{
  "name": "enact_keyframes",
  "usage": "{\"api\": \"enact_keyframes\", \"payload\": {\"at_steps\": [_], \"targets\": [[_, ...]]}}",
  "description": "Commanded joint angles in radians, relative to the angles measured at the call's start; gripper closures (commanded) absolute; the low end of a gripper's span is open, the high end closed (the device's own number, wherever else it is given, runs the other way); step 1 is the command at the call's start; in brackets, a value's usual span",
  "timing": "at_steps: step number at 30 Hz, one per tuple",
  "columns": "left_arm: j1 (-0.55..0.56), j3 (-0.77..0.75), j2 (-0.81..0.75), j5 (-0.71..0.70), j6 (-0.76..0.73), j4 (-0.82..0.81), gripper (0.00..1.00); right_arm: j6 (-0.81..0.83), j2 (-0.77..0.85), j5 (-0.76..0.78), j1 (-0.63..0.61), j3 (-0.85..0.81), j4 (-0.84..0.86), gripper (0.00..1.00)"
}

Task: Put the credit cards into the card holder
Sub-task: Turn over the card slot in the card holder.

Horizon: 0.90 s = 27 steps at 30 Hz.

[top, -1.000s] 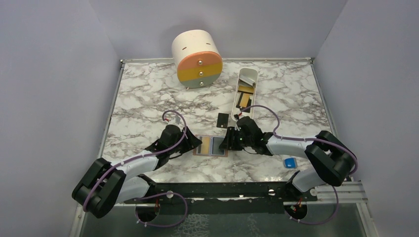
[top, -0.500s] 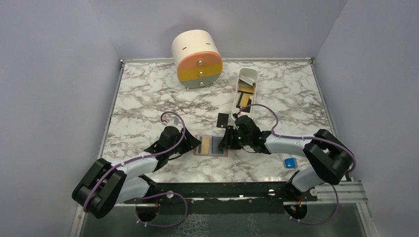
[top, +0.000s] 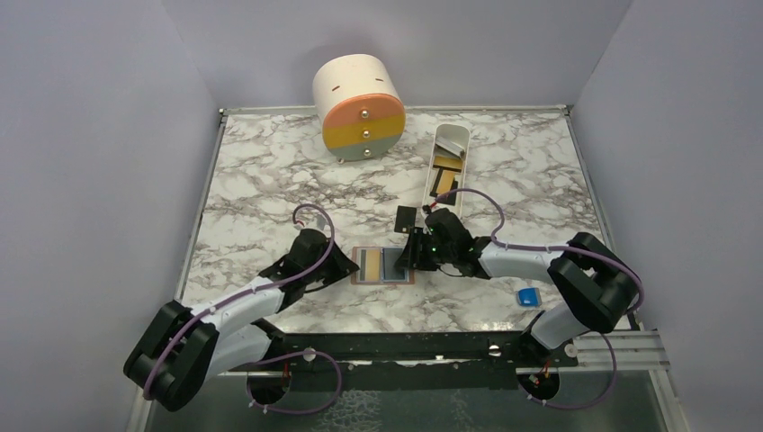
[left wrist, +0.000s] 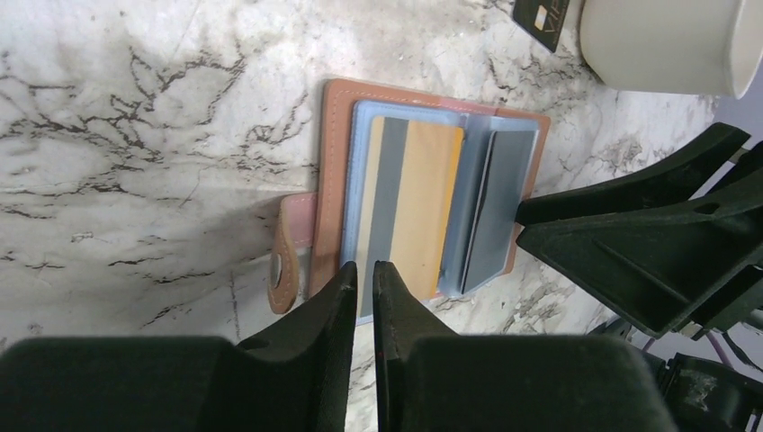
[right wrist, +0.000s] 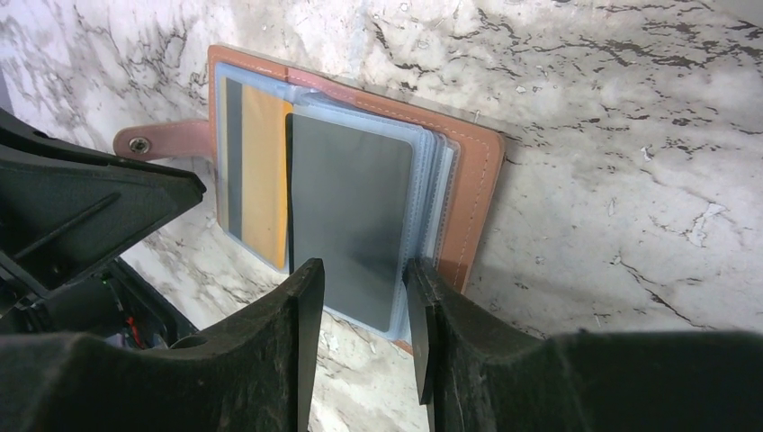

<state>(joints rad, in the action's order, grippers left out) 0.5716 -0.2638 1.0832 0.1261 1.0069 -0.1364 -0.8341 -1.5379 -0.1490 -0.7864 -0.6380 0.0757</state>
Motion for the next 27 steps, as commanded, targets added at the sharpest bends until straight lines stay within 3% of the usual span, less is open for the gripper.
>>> {"api": "enact_keyframes", "payload": {"at_steps": [1,6,15,27], "targets": [[0.004,-0.043,-0.031,-0.008,-0.014,0.045,0.88,-0.037,-0.013,-0.007,-0.010,0.020,0.055,0.60],[0.004,-0.030,0.029,0.069,0.001,-0.102,1.00,-0.047,-0.021,-0.005,-0.010,0.025,0.062,0.60],[0.008,-0.062,0.216,0.118,-0.048,-0.188,1.00,-0.047,-0.039,0.034,-0.010,0.014,0.031,0.60],[0.008,-0.036,0.250,0.114,-0.053,-0.209,1.00,-0.016,-0.043,0.021,-0.012,-0.027,0.010,0.60]]}}
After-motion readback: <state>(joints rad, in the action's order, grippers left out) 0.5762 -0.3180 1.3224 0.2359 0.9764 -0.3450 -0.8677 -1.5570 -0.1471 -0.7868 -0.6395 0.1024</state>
